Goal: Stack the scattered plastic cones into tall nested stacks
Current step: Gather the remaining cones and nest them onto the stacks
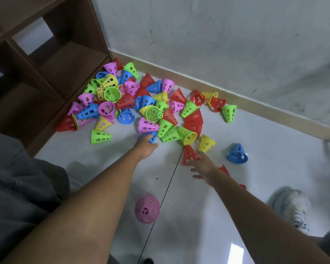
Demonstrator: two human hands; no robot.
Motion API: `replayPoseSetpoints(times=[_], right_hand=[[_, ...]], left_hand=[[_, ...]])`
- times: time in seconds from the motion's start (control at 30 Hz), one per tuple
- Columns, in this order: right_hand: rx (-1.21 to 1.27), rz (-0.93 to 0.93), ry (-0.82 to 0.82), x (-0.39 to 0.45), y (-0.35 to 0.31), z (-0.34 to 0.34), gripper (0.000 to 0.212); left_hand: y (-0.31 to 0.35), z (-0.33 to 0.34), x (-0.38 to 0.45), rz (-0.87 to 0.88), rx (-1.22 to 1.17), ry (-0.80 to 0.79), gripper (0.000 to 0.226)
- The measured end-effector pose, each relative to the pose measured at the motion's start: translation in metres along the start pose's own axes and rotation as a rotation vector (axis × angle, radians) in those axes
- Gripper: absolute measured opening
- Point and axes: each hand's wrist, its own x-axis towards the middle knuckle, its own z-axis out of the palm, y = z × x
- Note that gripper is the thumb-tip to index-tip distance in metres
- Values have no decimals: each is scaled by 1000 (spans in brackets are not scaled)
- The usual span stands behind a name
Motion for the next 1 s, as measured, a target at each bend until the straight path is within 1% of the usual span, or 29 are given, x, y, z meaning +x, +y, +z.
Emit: replayPoseSetpoints(times=[0.07, 0.1, 0.2, 0.3, 0.33, 0.4, 0.5, 0.6, 0.7, 0.83, 0.9, 1.0], right_hand=[[22, 9, -8, 4, -2, 1, 62], [36, 10, -7, 6, -3, 1, 57], [90, -1, 30, 9, -7, 2, 39], [155, -16, 102, 13, -9, 1, 33], [173, -20, 126, 13, -10, 0, 29], [212, -26, 161, 12, -13, 0, 18], [235, -48, 211, 8, -15, -2, 10], [237, -68, 247, 3, -14, -4, 13], [238, -83, 247, -4, -12, -3, 17], [208, -99, 227, -17, -14, -2, 20], [173, -111, 217, -25, -15, -1, 20], [124, -130, 214, -37, -17, 0, 19]], left_hand=[[0, 2, 2, -55, -118, 17, 57], [0, 3, 3, -96, -216, 33, 54], [-1, -1, 4, -154, -452, 97, 41], [-3, -9, 4, -162, -539, 162, 20], [-4, -12, 3, -173, -551, 176, 18], [-9, -17, 2, -195, -553, 175, 22], [-14, -28, -5, -157, -460, 86, 16], [-4, -50, -16, -64, -244, -79, 12], [11, -76, -26, 8, -44, -237, 14], [35, -102, -45, 71, 43, -412, 29], [44, -112, -58, 86, 89, -480, 28], [49, -121, -80, 114, 152, -549, 20]])
